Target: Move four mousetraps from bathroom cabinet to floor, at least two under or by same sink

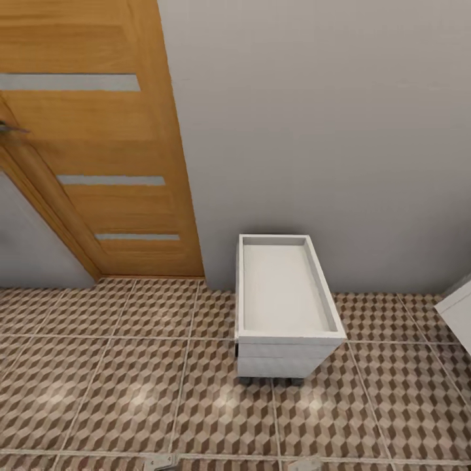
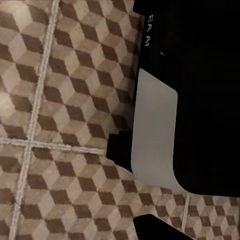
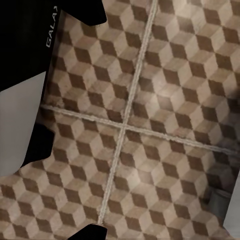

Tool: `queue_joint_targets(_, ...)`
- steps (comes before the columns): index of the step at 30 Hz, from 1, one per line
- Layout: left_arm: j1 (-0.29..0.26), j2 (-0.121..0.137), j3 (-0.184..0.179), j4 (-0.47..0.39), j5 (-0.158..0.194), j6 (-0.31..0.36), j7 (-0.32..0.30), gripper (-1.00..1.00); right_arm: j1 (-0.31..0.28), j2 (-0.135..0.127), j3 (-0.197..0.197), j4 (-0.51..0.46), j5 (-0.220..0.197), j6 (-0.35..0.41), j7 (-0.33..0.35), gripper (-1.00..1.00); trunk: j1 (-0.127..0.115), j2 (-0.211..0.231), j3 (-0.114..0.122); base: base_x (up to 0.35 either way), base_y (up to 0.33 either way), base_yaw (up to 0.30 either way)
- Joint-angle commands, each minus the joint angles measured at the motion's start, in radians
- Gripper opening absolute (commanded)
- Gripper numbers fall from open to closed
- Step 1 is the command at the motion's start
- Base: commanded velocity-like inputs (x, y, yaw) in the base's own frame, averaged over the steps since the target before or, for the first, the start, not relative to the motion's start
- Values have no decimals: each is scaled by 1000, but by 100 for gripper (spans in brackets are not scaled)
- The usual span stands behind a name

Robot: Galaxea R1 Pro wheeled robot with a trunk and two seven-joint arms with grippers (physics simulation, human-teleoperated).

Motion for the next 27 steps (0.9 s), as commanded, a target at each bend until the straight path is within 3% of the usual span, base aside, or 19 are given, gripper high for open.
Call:
queue_joint_targets(1,-1,0,-8,-3,6,-3,6,100,0,0,8,1,-2,-2,-6,100,0,0,-1,0,0,286)
queue_joint_targets(27,-1,0,-8,-3,6,-3,6,100,0,0,7,1,-2,-1,-6,100,0,0,-1,0,0,287)
